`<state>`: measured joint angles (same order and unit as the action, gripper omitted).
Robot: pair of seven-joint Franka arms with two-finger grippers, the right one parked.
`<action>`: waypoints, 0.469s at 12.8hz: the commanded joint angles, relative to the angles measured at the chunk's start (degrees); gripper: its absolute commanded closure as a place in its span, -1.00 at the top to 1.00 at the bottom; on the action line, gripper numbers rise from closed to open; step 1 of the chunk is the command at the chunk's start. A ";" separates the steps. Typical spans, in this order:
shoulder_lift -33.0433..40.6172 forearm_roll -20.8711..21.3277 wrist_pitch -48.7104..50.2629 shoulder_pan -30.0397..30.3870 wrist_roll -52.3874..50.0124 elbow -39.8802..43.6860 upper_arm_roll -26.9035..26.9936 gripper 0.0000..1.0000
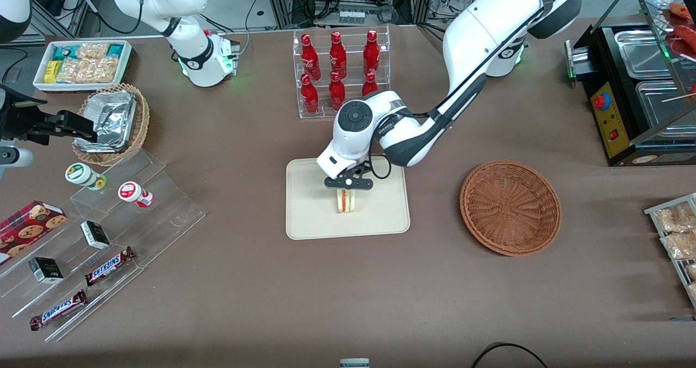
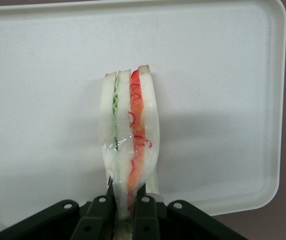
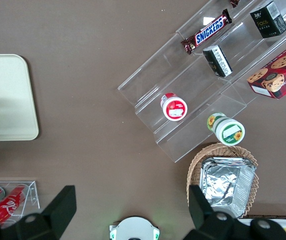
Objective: Place sandwich from basket to tray
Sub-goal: 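Lower the held sandwich onto the middle of the cream tray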
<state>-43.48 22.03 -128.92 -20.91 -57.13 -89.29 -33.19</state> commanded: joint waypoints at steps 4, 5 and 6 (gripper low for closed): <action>-1.52 1.26 -0.46 -4.93 -3.95 2.45 4.98 0.72; -1.26 1.34 -0.46 -4.93 -4.04 2.45 4.98 1.00; -1.08 1.08 -0.37 -4.85 -4.13 2.54 4.98 1.00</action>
<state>-44.14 22.15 -129.38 -24.66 -59.45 -88.24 -29.07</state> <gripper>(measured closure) 0.590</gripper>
